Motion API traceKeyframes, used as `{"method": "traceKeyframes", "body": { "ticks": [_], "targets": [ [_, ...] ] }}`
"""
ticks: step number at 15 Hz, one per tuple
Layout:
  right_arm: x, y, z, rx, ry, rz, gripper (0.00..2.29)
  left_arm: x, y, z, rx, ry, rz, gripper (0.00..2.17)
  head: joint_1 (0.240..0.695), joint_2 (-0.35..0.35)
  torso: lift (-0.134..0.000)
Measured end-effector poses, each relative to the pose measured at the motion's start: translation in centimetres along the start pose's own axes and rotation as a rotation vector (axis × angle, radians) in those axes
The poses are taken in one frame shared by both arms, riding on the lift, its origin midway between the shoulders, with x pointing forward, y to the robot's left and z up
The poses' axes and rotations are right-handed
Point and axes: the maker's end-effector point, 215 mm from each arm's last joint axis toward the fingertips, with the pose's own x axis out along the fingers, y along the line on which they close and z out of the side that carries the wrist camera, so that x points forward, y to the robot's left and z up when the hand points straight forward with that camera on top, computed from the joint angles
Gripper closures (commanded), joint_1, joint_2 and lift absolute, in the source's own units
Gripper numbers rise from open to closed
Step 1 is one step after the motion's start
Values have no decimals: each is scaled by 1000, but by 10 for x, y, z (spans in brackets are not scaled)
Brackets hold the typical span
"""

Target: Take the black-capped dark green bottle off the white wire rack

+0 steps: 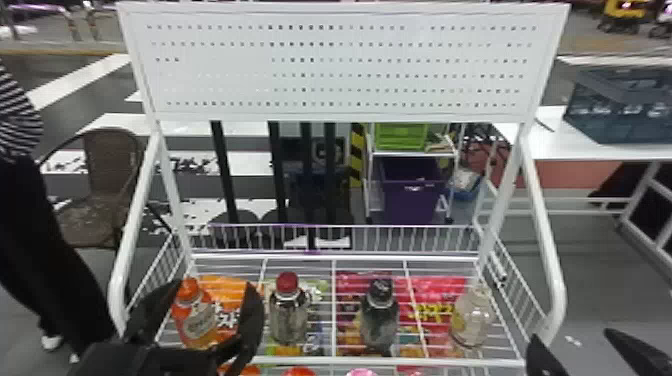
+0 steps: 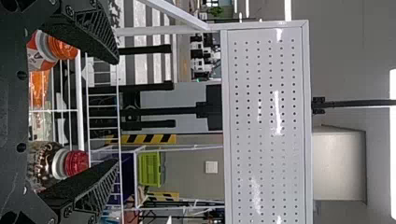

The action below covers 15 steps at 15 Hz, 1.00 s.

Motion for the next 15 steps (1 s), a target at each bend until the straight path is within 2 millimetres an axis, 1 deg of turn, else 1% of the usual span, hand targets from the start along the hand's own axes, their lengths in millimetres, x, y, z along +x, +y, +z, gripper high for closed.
{"method": "traceKeyframes", "body": {
  "ticks": [7, 10, 11, 13, 15],
  "targets": [
    [-5, 3, 4, -9, 2, 5, 90, -7, -1, 2, -5, 2, -3, 140, 499, 0, 0],
    [-7, 4, 1, -8, 8, 9, 90, -8, -2, 5, -3, -3, -3, 140, 499, 0, 0],
    [-7, 6, -2, -5, 14, 14, 90, -9, -2, 5, -1, -2, -2, 140, 499, 0, 0],
    [-4, 18, -18, -8, 34, 34, 93, -9, -1, 5, 1, -2, -1, 140, 499, 0, 0],
    [3, 38, -46, -10, 56, 67, 97, -10, -1, 6, 2, -4, 0, 137, 499, 0, 0]
  ]
}}
